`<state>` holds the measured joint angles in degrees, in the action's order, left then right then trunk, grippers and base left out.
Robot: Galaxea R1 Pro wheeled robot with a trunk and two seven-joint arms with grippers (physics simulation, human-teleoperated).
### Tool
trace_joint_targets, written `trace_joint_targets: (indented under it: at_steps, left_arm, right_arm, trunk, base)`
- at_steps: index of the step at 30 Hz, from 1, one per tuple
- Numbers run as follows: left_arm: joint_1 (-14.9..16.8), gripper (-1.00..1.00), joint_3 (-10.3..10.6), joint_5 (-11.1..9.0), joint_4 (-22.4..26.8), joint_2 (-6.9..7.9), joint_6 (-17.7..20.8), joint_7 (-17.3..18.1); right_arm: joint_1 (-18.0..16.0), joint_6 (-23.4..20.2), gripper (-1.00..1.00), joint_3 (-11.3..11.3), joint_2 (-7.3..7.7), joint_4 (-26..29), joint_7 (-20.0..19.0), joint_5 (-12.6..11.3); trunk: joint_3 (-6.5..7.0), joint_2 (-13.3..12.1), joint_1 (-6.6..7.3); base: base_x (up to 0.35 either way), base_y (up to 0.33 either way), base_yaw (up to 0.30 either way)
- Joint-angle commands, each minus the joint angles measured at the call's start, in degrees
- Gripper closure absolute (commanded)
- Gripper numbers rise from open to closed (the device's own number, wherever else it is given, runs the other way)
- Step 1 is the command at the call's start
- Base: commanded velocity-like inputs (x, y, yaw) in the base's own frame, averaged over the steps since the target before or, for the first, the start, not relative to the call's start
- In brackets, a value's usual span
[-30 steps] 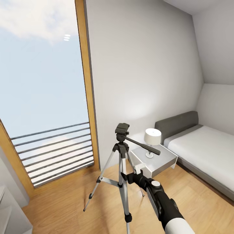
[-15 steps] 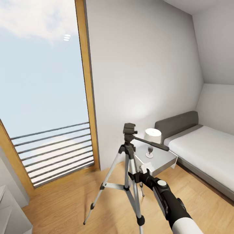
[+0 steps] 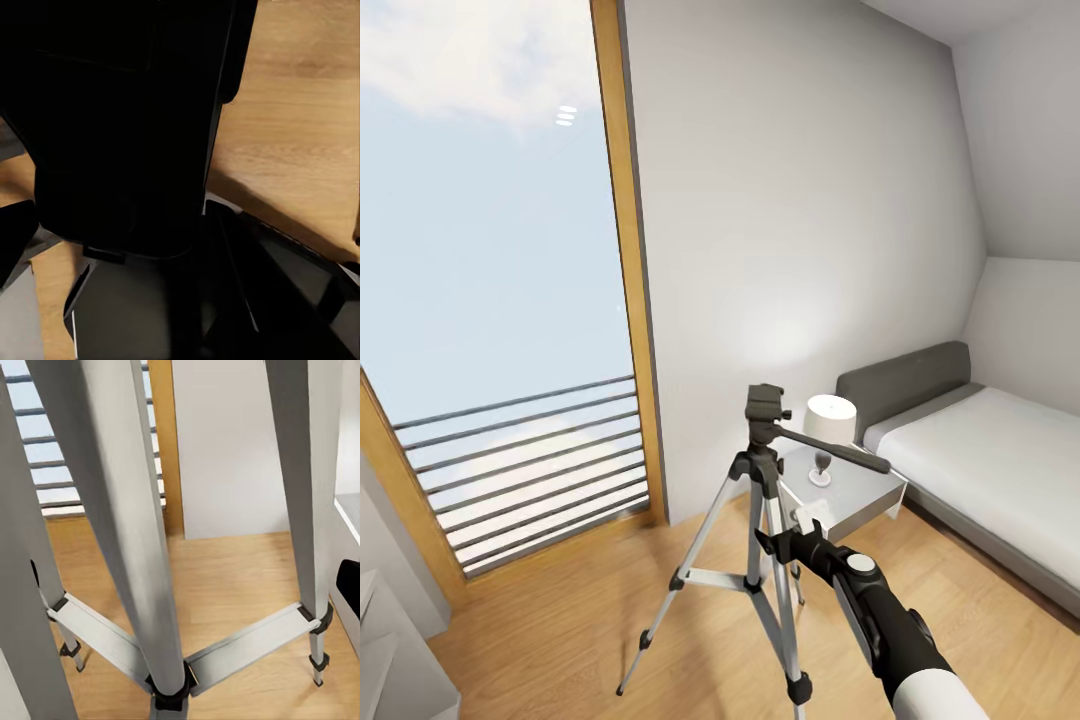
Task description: Attach the digital camera to the camera tripod in the bedroom.
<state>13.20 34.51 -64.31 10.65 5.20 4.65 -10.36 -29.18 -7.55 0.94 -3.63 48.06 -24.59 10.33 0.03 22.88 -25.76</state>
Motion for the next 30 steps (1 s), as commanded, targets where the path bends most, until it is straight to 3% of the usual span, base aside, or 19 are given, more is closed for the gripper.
trace_joint_targets:
  at_steps: [1,13,14,18,21,26,30]
  left_arm:
    - [0.0,1.00,0.4,-0.1,0.5,0.24,0.6,-0.8]
    - [0.0,1.00,0.3,-0.2,4.3,3.64,4.0,-4.5]
    - [0.0,1.00,0.1,-0.2,23.0,6.57,16.6,-7.8]
    - [0.0,1.00,0.0,-0.2,28.6,8.68,19.8,-10.4]
    - [0.0,1.00,-0.5,-0.2,34.5,10.30,22.3,-14.6]
    - [0.0,1.00,-2.6,-0.3,41.8,11.12,26.0,-22.2]
    - [0.0,1.00,-3.8,-0.3,43.2,11.04,27.2,-24.4]
  right_arm:
    - [0.0,-0.3,-1.00,0.1,0.06,0.1,-0.5,0.4]
    - [0.0,-0.3,-1.00,0.1,0.86,-0.1,-4.4,0.5]
    - [0.0,-0.3,-1.00,0.1,1.21,-0.2,-4.6,0.6]
    - [0.0,-0.3,-1.00,0.0,1.57,-0.4,-4.7,0.6]
    - [0.0,-0.3,-1.00,0.0,1.79,-0.4,-4.7,0.6]
    - [0.0,-0.2,-1.00,0.0,1.85,-0.6,-4.7,0.6]
    - [0.0,-0.2,-1.00,0.0,1.86,-0.6,-4.7,0.6]
  trunk:
    - [-0.03,0.0,-0.02]
    - [-0.03,0.0,-0.02]
    - [-0.03,0.0,-0.02]
    - [-0.03,0.0,-0.02]
    - [-0.03,0.0,-0.02]
    - [-0.03,0.0,-0.02]
    - [-0.03,0.0,-0.02]
  base:
    - [0.000,0.000,0.000]
    - [0.000,0.000,0.000]
    - [0.000,0.000,0.000]
    - [0.000,0.000,0.000]
    - [0.000,0.000,0.000]
    - [0.000,0.000,0.000]
    - [0.000,0.000,0.000]
